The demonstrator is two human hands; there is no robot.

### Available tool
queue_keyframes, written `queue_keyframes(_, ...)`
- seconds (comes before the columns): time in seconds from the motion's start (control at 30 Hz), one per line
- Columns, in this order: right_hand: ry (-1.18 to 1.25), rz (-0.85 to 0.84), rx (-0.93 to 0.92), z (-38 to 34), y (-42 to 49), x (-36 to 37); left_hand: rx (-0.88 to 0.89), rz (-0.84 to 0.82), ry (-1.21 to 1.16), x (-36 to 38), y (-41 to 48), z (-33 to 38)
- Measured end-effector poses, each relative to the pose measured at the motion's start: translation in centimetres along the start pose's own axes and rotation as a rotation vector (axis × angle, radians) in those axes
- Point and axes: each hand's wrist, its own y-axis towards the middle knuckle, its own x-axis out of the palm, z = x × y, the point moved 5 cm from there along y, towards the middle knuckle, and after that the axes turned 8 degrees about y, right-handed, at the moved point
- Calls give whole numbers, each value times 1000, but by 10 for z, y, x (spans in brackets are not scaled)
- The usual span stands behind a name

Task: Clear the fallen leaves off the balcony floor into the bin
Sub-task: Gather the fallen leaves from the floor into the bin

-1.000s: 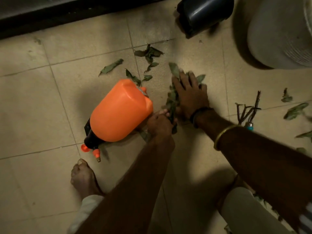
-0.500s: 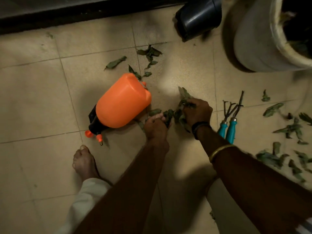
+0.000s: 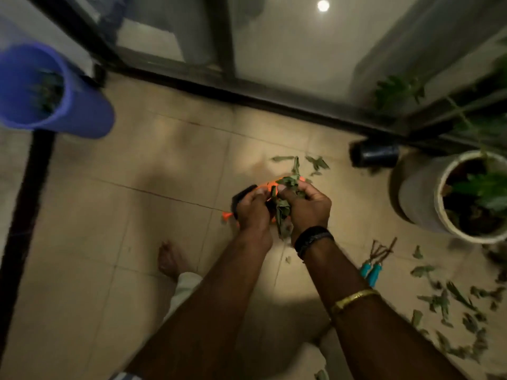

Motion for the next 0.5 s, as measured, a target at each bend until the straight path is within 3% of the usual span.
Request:
queue_keyframes(0.33, 10, -229, 47, -43, -149, 277, 165, -18, -29, -191, 6, 252)
queue_keyframes(0.5, -29, -340, 141, -31, -203, 389, 247, 74, -48, -280, 17, 337)
